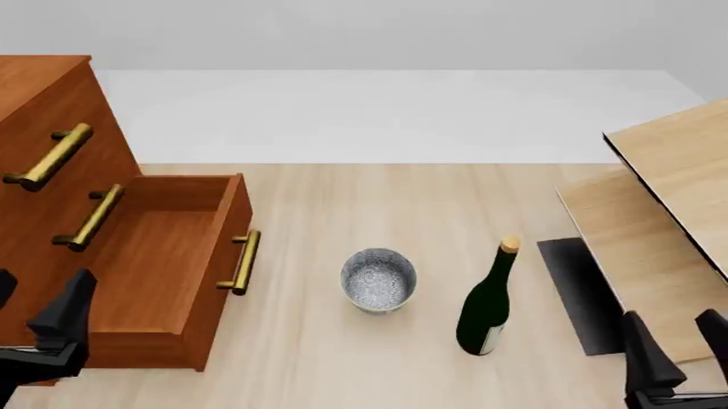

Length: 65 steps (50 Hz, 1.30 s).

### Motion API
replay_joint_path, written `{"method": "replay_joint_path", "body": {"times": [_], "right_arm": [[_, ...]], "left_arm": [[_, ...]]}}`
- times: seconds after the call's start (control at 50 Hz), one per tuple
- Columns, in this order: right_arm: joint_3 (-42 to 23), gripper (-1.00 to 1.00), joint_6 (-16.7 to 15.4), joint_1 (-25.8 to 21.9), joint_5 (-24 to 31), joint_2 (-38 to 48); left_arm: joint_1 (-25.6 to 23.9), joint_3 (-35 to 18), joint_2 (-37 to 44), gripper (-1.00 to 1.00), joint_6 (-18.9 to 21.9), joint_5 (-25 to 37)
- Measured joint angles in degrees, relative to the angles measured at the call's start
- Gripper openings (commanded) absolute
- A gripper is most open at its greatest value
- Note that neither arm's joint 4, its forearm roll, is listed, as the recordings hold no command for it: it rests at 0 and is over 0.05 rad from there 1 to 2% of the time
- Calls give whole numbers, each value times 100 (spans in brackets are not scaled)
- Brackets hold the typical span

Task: Put the wine bottle in the bottom drawer of the cabinet.

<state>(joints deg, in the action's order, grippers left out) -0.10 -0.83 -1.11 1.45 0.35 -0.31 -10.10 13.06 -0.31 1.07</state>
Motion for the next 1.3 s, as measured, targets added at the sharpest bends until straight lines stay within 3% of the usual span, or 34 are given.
{"method": "replay_joint_path", "body": {"times": [0.4,0.86,1.04,1.3], "right_arm": [[7,100,-82,-40,104,-26],[8,100,-138,-137,181,-24],[7,100,-158,-171,217,-15],[6,100,-203,-217,265,18]], "left_arm": [[-520,-1504,1117,100,-302,948],[-1122,-2708,2802,100,-391,1826],[-1144,-2945,3426,100,-384,1935],[-1215,-2858,4166,100,-366,1868]]}}
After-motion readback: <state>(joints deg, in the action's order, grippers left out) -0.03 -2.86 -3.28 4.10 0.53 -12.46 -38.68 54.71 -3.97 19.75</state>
